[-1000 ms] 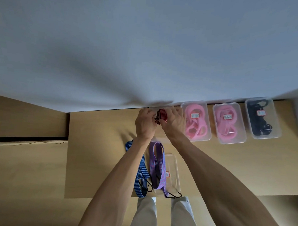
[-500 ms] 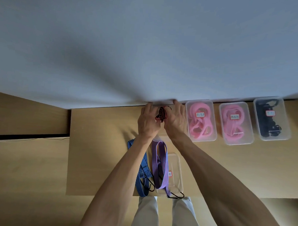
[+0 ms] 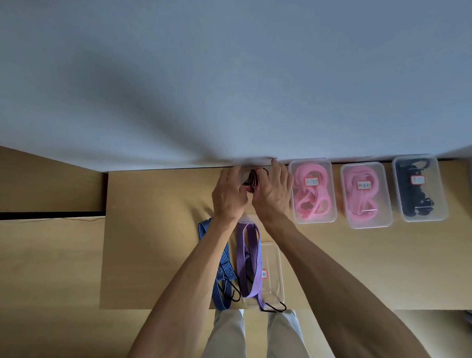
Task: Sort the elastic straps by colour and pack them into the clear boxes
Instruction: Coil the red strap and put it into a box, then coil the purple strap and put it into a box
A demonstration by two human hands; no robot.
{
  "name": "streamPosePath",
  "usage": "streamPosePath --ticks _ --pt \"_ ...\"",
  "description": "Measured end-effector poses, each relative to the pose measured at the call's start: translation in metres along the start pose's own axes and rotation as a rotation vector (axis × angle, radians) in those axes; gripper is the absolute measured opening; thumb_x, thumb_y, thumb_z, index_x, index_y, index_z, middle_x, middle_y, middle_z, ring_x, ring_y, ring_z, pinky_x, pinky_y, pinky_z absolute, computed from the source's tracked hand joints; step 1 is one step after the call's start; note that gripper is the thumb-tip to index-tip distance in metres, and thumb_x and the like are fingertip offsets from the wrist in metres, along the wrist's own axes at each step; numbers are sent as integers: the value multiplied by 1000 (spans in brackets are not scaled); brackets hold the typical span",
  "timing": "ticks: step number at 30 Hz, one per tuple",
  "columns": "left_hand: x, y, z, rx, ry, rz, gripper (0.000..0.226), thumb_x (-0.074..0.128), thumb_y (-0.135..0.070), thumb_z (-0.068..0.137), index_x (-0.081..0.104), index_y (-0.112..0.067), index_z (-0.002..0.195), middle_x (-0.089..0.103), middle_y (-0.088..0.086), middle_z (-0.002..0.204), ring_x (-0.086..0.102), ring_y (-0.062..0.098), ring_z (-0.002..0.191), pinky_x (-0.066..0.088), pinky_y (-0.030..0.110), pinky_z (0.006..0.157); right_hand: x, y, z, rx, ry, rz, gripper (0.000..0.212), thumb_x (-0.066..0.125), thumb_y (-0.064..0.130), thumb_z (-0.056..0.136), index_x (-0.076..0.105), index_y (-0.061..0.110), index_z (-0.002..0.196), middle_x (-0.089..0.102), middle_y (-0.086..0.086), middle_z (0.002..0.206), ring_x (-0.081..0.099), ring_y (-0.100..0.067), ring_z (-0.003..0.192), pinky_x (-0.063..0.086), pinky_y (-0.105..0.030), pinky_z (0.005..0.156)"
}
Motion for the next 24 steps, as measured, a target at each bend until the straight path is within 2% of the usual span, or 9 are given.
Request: streamPosePath --ticks 1,3,4,5,7,11,16,20,24 --pt "-7 2 -5 -33 -29 -12 41 65 -8 85 60 -13 125 60 9 118 62 29 99 51 38 76 -7 3 -5 7 -41 49 31 51 2 81 65 8 108 51 -20 141 49 -41 124 36 -51 107" --pt "-19 6 -18 -104 -63 -18 23 61 -6 87 64 -8 109 63 11 105 63 33 89 47 36 69 -18 9 -19 4 -120 149 27 60 -8 69 69 3 92 68 -18 108 63 -38 86 53 -43 72" --pt "-24 10 -25 -140 -63 -10 14 59 -6 88 65 -7 101 65 11 98 63 33 84 44 34 66 -21 12 -26 -1 -106 195 24 65 -11 63 68 2 83 69 -17 87 63 -36 67 49 -37 53" --pt "-29 12 -33 -174 -53 0 10 57 -6 89 65 -6 95 67 11 92 62 33 82 43 34 65 -23 14 -34 -1 -68 226 21 68 -12 61 67 1 77 66 -16 71 59 -36 54 41 -33 44" --pt "-35 18 -51 -228 -13 5 12 54 -7 90 66 -6 87 69 12 84 63 35 78 47 39 64 -18 12 -47 23 76 243 12 65 -6 71 67 1 80 65 -19 67 59 -39 55 35 -33 48" --pt "-40 20 -86 -280 109 12 14 58 -16 90 70 -10 87 73 10 83 66 34 80 53 42 67 -2 3 -69 87 387 114 19 51 11 89 65 8 101 69 -19 95 62 -40 84 39 -37 63" --pt "-39 17 -110 -243 262 37 15 58 -18 90 72 -14 89 74 4 88 68 26 85 54 37 73 -6 4 -90 163 444 138 22 51 17 89 68 10 101 68 -20 103 63 -40 91 49 -37 71" --pt "-34 16 -124 -184 327 38 26 55 -24 94 72 -7 85 73 13 86 67 34 85 53 41 71 0 2 -113 234 526 107 40 42 36 101 69 8 109 68 -21 111 64 -39 102 51 -37 80" --pt "-32 7 -140 -81 354 106 41 48 -37 101 69 -5 85 73 15 88 67 36 86 48 37 66 -2 -8 -140 269 626 88 31 50 25 96 66 9 118 66 -17 119 64 -36 109 53 -37 85"
Point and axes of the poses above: each hand's wrist, its own z-axis towards the middle knuckle, its own x-axis out of the palm, y = z × x, the point moved 5 cm from there along z, towards the middle knuckle
